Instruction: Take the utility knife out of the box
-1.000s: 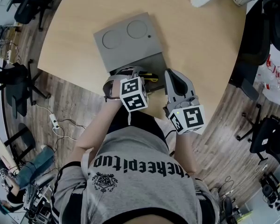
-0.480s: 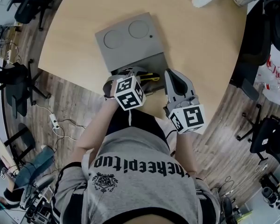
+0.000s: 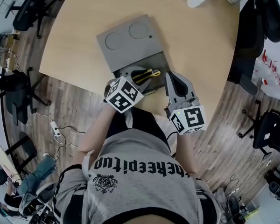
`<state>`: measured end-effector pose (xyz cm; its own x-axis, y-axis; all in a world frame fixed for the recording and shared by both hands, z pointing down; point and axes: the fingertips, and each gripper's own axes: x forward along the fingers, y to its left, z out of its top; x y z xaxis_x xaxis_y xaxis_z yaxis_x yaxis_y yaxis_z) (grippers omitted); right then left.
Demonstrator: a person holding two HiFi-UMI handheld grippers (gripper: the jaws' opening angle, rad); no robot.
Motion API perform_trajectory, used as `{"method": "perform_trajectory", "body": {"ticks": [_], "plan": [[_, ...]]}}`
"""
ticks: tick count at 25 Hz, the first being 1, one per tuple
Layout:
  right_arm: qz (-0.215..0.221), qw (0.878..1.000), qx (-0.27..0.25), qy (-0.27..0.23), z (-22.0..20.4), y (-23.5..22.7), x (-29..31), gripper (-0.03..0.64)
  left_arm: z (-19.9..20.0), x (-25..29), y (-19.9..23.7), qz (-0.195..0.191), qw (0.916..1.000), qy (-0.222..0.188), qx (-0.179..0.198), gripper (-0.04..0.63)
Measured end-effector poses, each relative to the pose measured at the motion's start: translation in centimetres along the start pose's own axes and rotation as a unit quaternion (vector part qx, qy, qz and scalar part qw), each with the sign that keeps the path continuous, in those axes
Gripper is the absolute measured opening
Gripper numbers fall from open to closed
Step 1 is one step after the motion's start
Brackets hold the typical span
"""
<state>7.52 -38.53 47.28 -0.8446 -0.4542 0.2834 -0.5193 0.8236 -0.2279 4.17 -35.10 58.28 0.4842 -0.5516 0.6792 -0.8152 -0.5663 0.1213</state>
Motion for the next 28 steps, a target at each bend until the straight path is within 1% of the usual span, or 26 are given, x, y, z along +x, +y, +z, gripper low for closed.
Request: {"method": "perform_trajectory", "body": {"ticks": [5,14,19,24,28], "plan": [[-0.015,1.000,-0.007,-0.009,0.3,1.8,-0.6,0.006,1.3,-2.8,-0.2,0.006,0.9987,-0.051,-0.005,0.124],[-0.050,0.998,-0.011,-0.024,0.7,4.8,-2.1,0.006,3.5,-8.0,-0.6,0.007,0.9912,-0.131,0.017,0.124],[-0.062,0.997,-0.022,-0.032,0.9,6.6,-2.8,0.006,4.0,-10.7,-1.1,0.008,0.9845,-0.174,0.017,0.124],[-0.075,0.996,-0.028,-0.042,1.2,8.5,-3.5,0.006,4.5,-13.6,-1.6,0.011,0.9759,-0.217,0.019,0.124],[-0.081,0.995,-0.033,-0.052,1.6,10.3,-3.9,0.006,4.5,-15.9,-2.2,0.014,0.9709,-0.238,0.026,0.124]]}}
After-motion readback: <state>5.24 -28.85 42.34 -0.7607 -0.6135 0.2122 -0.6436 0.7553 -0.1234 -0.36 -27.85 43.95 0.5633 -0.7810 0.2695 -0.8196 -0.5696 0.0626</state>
